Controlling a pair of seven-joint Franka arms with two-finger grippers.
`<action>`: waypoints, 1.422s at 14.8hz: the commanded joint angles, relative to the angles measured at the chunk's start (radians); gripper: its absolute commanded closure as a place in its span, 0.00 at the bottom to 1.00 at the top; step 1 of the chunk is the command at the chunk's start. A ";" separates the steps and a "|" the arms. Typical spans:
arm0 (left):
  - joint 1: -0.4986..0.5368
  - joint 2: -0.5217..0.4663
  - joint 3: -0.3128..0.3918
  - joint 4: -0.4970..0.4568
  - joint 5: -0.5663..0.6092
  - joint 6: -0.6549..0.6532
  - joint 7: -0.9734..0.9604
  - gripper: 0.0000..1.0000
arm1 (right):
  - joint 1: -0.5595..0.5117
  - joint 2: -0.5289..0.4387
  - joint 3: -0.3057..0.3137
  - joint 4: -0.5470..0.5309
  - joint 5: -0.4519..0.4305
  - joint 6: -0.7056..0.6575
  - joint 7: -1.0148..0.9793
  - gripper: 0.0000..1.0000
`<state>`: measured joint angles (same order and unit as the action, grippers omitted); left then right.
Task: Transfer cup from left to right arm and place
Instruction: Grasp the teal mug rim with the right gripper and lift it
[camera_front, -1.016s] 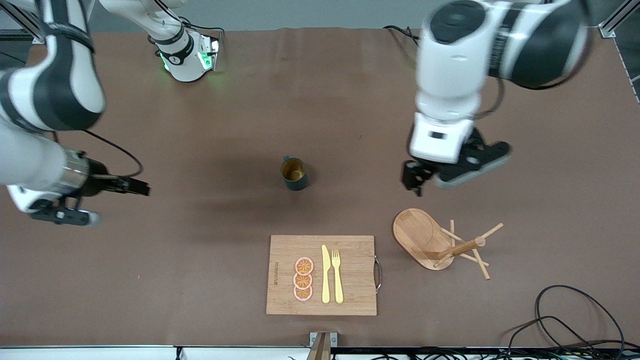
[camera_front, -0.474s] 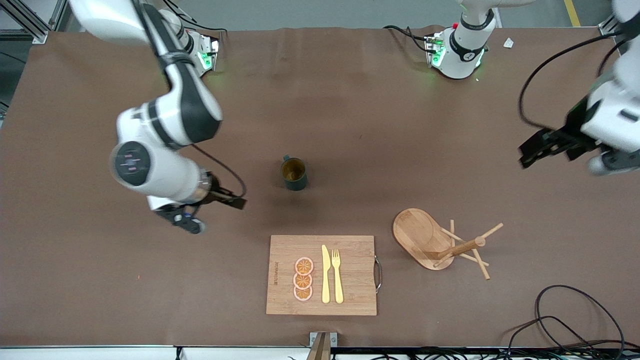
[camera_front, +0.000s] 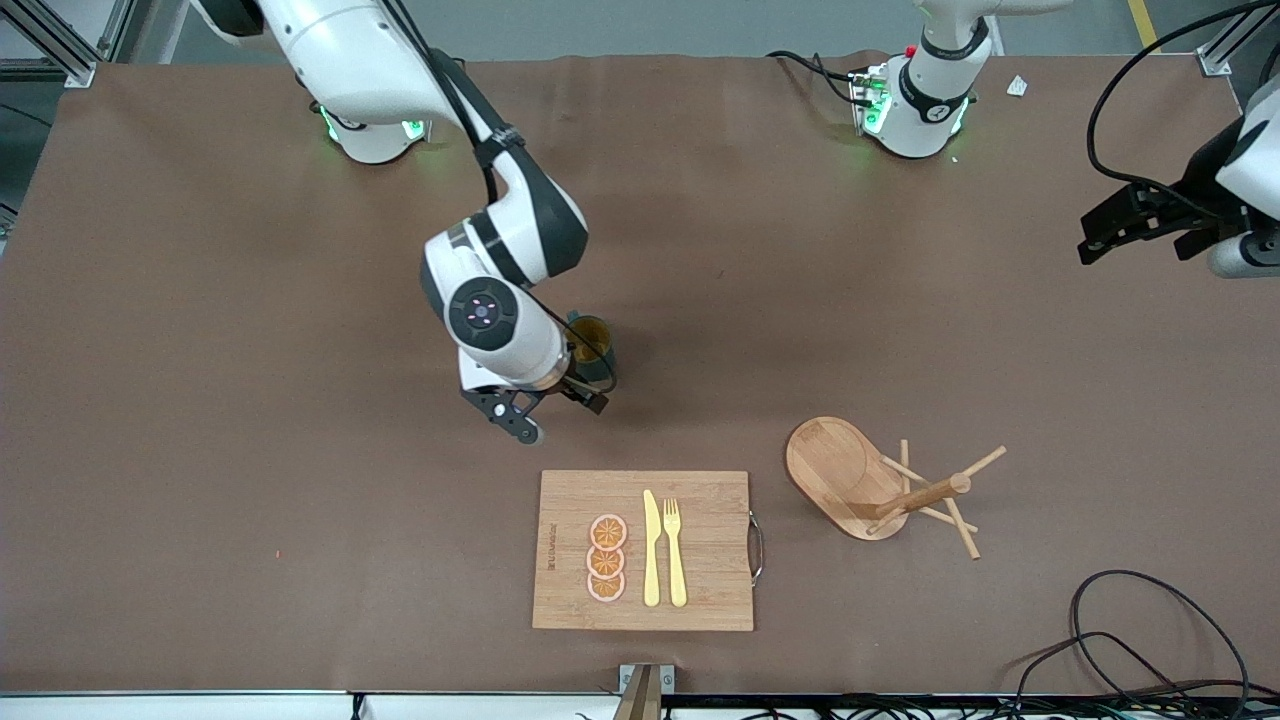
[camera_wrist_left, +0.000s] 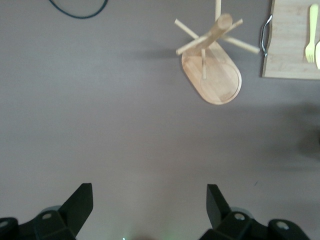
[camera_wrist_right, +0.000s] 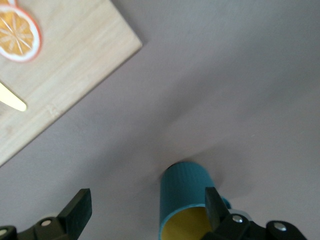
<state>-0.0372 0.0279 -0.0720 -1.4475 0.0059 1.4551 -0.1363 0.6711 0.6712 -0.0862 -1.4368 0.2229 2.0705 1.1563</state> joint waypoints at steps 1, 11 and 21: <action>0.000 -0.092 0.003 -0.117 -0.014 0.022 0.023 0.00 | 0.037 0.007 -0.012 0.001 0.019 0.006 0.048 0.00; -0.003 -0.111 -0.054 -0.191 0.000 0.126 0.004 0.00 | 0.110 0.005 -0.010 -0.122 0.050 0.131 0.112 0.05; -0.004 -0.108 -0.057 -0.191 0.000 0.156 0.001 0.00 | 0.084 -0.002 -0.018 -0.120 0.039 0.068 -0.033 1.00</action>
<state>-0.0399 -0.0684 -0.1265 -1.6261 0.0055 1.5930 -0.1353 0.7701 0.6916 -0.1017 -1.5385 0.2541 2.1568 1.1929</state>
